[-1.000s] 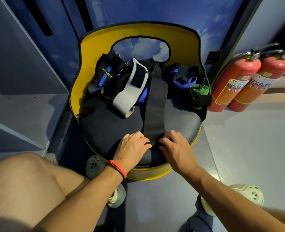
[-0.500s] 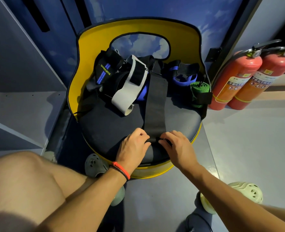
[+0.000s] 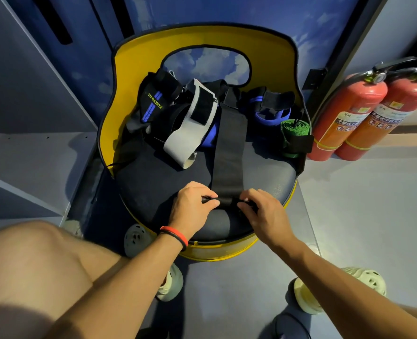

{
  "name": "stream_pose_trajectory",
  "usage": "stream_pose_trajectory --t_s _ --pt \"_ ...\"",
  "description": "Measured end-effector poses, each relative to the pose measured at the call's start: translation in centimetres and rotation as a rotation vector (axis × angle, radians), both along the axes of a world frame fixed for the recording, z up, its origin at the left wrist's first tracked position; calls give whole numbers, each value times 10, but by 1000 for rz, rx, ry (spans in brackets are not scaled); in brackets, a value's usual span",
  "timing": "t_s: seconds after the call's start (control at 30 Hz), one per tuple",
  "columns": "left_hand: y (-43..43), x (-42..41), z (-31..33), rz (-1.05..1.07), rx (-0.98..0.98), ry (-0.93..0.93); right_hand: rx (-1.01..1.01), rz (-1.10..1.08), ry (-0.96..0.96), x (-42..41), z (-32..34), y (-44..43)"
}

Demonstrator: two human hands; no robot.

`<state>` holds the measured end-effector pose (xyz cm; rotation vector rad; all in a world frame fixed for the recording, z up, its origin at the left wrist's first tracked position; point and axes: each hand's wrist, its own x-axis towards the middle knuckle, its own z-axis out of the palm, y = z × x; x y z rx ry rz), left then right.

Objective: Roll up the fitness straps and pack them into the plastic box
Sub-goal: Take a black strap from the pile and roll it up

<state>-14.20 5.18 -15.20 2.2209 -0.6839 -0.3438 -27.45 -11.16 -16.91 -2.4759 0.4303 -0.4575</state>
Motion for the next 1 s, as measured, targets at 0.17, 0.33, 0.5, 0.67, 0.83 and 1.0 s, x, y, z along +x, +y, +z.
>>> stream_pose_trajectory --t_s 0.17,0.33,0.5,0.67,0.83,1.0 --pt "-4 -15 3 64 66 -95 8 -220 -6 2 -5 17" --pt "-3 -24 -1 90 18 -101 160 -319 108 13 1 17" --pt "-3 -27 -1 50 34 -117 194 -326 238 21 6 6" --pt "6 -26 -7 -145 169 -374 63 -267 237 24 5 3" --pt "2 -17 -7 -192 220 -444 -261 17 76 21 7 -2" --pt "-1 -8 -2 -174 201 -301 -166 171 96 7 11 -11"
